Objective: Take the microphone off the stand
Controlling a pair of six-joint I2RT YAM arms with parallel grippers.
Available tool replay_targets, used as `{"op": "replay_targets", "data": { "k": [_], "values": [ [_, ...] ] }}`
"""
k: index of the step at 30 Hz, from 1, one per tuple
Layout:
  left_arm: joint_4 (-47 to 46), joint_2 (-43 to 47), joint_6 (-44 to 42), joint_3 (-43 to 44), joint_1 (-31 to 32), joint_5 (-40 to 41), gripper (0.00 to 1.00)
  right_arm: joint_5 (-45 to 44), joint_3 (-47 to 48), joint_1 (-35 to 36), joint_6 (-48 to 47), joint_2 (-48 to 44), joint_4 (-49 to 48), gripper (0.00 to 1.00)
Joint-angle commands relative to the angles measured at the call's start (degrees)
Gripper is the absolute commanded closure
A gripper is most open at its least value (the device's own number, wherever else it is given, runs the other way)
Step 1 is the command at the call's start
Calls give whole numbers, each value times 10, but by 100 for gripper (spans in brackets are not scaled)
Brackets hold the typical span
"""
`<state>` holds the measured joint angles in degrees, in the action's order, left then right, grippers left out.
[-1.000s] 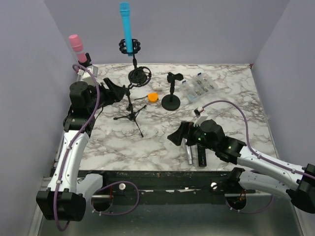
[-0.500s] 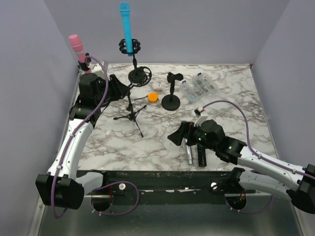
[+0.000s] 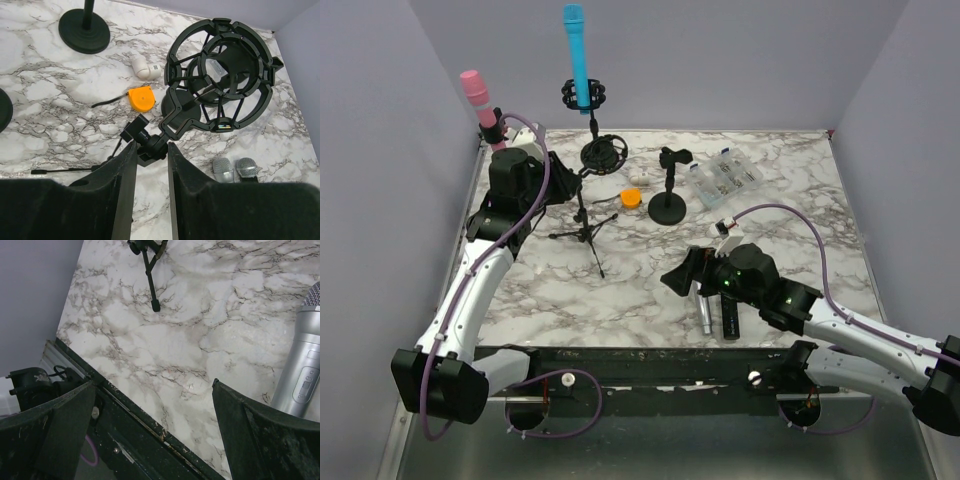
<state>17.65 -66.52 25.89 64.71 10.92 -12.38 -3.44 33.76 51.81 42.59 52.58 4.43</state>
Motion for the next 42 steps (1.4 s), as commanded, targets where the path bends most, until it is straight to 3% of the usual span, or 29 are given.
{"op": "replay_targets", "data": {
  "k": [1, 19, 21, 24, 27, 30, 35, 42],
  "values": [
    [28, -2, -9, -32, 5, 18, 82, -11, 2, 3, 0, -2, 7, 0],
    [-14, 23, 1, -139, 22, 19, 92, -5, 2, 3, 1, 5, 4, 0],
    [-10, 29, 0, -134, 22, 21, 85, -6, 3, 3, 1, 4, 6, 0],
    [-4, 55, -4, -128, 22, 16, 41, -8, 3, 3, -1, 3, 8, 0],
    [-26, 98, -6, -141, 20, 3, 20, -10, 2, 3, -1, 5, 8, 0],
    [-41, 135, -2, -155, 12, -17, 13, -7, 0, 3, 0, 7, 6, 0],
    [-64, 170, 11, -201, -25, -60, 13, -9, -5, 3, 0, 4, 5, 0],
    [-161, 82, 14, -244, -138, -216, 20, -1, -9, 3, 3, 13, -14, 0]
  ]
}}
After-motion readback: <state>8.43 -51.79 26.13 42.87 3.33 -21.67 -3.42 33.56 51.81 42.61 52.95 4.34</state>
